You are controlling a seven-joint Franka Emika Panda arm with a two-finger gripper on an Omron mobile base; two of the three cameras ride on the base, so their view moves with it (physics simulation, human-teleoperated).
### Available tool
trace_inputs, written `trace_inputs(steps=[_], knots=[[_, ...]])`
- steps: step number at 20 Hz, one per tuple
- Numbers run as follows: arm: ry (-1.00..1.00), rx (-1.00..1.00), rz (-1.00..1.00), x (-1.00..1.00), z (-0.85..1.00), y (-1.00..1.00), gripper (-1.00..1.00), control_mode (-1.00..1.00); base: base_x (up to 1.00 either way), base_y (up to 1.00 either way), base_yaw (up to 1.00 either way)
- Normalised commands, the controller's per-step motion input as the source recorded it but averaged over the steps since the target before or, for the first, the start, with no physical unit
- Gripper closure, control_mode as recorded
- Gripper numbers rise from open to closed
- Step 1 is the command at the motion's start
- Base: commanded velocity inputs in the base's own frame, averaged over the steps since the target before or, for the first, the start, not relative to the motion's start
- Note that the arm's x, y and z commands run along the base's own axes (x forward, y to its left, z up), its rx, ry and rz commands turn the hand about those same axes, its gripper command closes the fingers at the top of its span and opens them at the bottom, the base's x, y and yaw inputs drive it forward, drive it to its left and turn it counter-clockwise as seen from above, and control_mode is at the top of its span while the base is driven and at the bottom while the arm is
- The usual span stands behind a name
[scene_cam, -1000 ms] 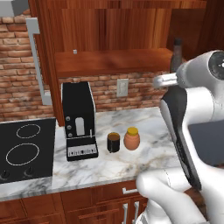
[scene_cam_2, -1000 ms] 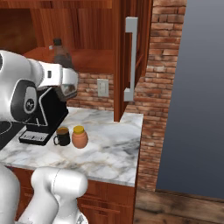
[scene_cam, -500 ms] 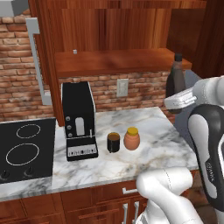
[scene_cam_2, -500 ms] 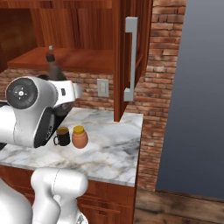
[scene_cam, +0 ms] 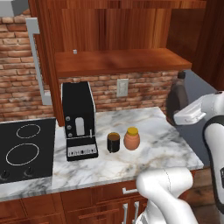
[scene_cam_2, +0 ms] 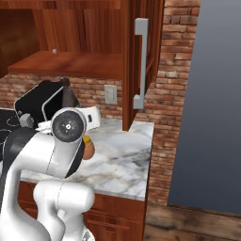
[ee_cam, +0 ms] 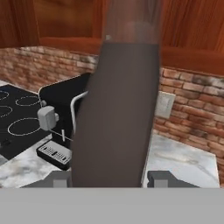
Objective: Pick the syrup bottle and honey bottle from the cabinet and place them next to the mug.
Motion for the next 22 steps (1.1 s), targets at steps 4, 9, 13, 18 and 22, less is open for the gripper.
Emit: trace_inputs(steps=[4,9,13,18,22], knots=[[0.0,0.09,0.1,0.0,-0.46,-0.19,1.0,-1.0,0.0,0.0,0.0],[0.0,0.11,0.12,-0.02,-0.3,-0.02,1.0,-1.0,0.0,0.0,0.0],[0.0,0.1,0.11,-0.11,-0.3,0.0,1.0,-1.0,0.0,0.0,0.0],[-0.01,0.1,0.07,-0.06,-0.37,-0.01,1.0,-1.0,0.0,0.0,0.0],[0.0,0.12,0.02,-0.03,-0.45,-0.11,1.0,-1.0,0.0,0.0,0.0]])
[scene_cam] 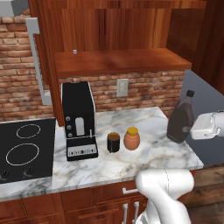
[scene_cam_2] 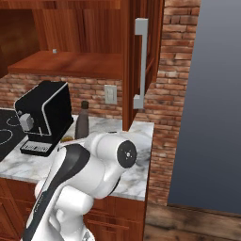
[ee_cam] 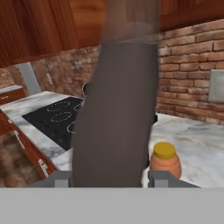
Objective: Pick the syrup bottle and honey bottle from the cabinet and place them next to the mug.
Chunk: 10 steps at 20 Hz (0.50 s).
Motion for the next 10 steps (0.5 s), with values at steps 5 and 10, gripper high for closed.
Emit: trace_inputs(steps=[5,10], knots=[[-0.02,0.04,0.0,0.0,-0.25,-0.01,1.0,-1.0,0.0,0.0,0.0],[0.0,0.0,0.0,0.04,-0.22,0.0,1.0,-1.0,0.0,0.0,0.0]])
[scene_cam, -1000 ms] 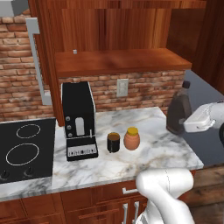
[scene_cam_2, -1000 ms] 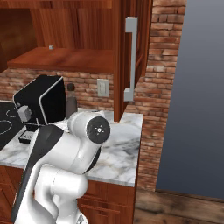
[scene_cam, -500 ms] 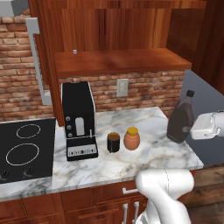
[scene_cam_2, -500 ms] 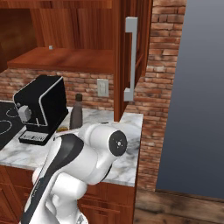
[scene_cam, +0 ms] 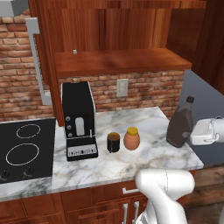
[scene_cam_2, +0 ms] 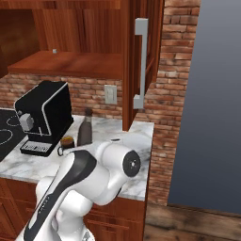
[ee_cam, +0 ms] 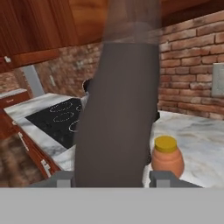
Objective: Pick the syrup bottle and honey bottle from the cabinet and place them next to the mug.
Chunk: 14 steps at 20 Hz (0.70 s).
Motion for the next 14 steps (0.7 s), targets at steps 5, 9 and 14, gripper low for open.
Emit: trace_inputs(steps=[5,9,14], knots=[[0.0,0.0,0.0,0.24,-0.27,0.0,1.0,-1.0,0.0,0.0,0.0],[0.0,0.0,0.0,0.28,-0.2,0.0,1.0,-1.0,0.0,0.0,0.0],[0.0,0.0,0.0,0.26,-0.14,0.0,1.0,-1.0,0.0,0.0,0.0]])
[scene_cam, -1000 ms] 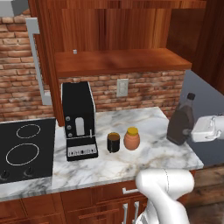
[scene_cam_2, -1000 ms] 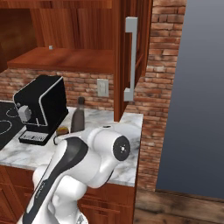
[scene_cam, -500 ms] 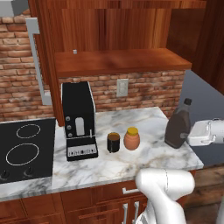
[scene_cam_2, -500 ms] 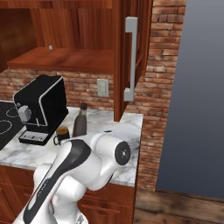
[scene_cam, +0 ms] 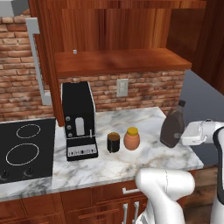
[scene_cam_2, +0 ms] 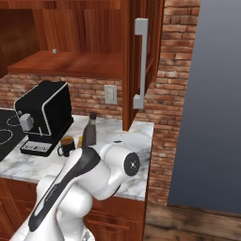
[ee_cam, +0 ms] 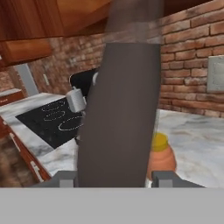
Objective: Pick the syrup bottle and honey bottle from the cabinet and place them next to the mug.
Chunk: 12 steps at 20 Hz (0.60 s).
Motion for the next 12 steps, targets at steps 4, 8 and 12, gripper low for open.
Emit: trace_inputs(steps=[4,8,12], knots=[[0.0,-0.03,0.0,0.3,-0.08,0.0,1.0,-1.0,0.0,0.0,0.0],[0.0,-0.05,0.0,0.34,-0.14,0.0,1.0,-1.0,0.0,0.0,0.0],[0.0,-0.04,0.0,0.32,-0.17,0.0,1.0,-1.0,0.0,0.0,0.0]])
